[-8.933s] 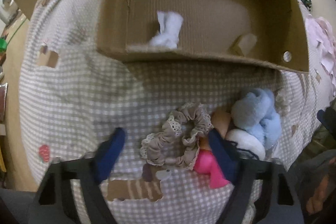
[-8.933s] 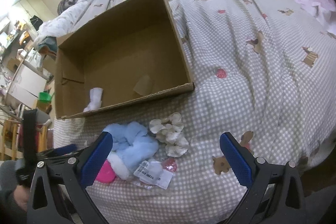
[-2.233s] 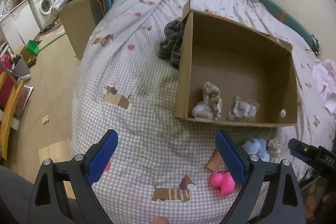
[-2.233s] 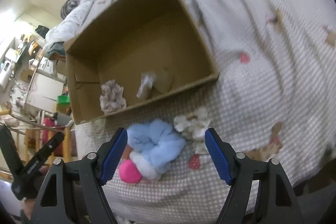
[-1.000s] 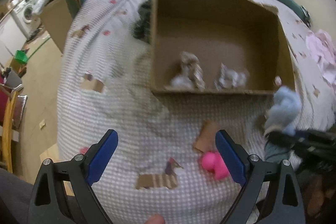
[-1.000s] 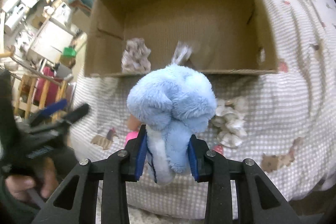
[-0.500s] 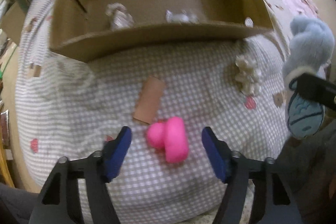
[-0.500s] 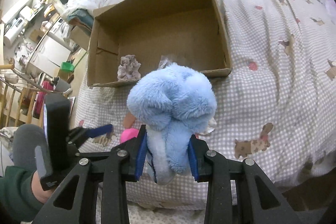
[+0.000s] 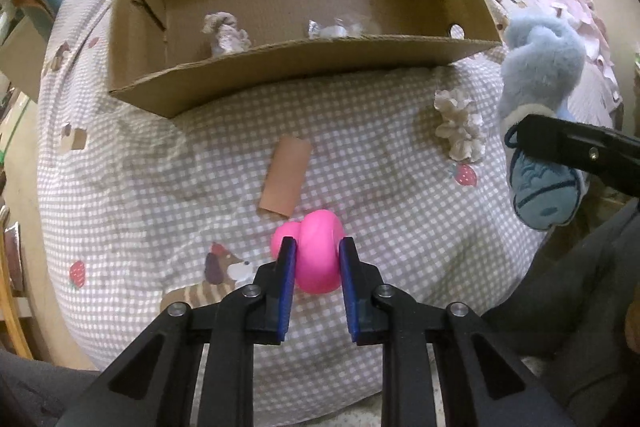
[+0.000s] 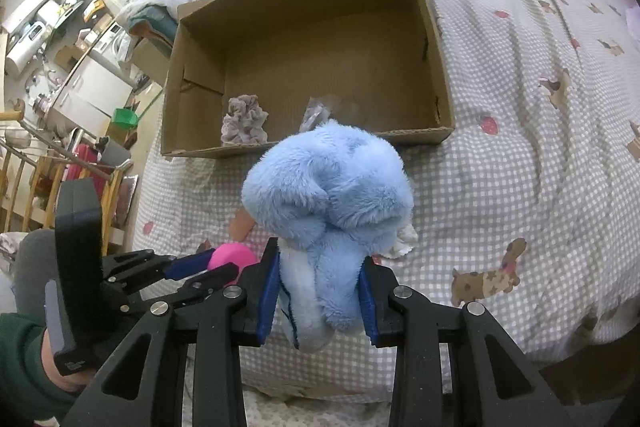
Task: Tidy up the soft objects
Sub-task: 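Grasp the pink toy with the left tool while the right tool carries the scrunchie toward the box, then lower the pink toy and blue scrunchie into the box and open both tools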
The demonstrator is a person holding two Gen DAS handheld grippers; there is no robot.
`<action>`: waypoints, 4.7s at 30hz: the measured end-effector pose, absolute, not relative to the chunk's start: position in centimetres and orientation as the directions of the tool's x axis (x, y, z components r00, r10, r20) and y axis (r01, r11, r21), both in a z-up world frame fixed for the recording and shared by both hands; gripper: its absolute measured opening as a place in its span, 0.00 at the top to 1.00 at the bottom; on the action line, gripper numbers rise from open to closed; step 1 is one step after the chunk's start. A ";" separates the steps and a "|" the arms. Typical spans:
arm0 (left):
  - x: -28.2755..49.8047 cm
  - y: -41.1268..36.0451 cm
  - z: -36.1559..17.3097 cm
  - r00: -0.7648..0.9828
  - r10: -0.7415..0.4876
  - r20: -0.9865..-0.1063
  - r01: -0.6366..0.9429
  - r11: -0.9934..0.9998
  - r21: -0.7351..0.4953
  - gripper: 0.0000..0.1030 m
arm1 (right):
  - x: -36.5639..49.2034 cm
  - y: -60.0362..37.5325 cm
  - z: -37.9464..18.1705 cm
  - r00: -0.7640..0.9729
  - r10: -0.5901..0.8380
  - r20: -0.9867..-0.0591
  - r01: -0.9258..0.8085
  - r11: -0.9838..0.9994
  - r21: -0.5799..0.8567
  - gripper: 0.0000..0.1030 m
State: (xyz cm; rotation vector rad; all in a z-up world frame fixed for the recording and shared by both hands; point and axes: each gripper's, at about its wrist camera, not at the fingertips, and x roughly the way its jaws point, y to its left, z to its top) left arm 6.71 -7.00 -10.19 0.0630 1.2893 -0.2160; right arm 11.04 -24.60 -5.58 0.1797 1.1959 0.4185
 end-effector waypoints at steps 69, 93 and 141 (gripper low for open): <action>18.7 0.2 -1.9 0.603 -0.101 -0.791 -0.042 0.987 -0.158 0.81 | 19.7 -23.0 -3.3 0.535 0.419 -0.733 -0.196 0.906 0.374 0.63; 20.0 -1.6 -3.0 0.568 -0.132 -0.812 0.026 0.989 -0.143 0.78 | 21.4 -21.9 -5.9 0.477 0.384 -0.791 -0.164 0.922 0.349 0.53; 15.2 1.0 -1.0 0.591 0.009 -0.807 -0.082 0.995 -0.049 0.03 | 17.4 -24.5 -2.2 0.618 0.334 -0.711 -0.071 0.925 0.373 0.00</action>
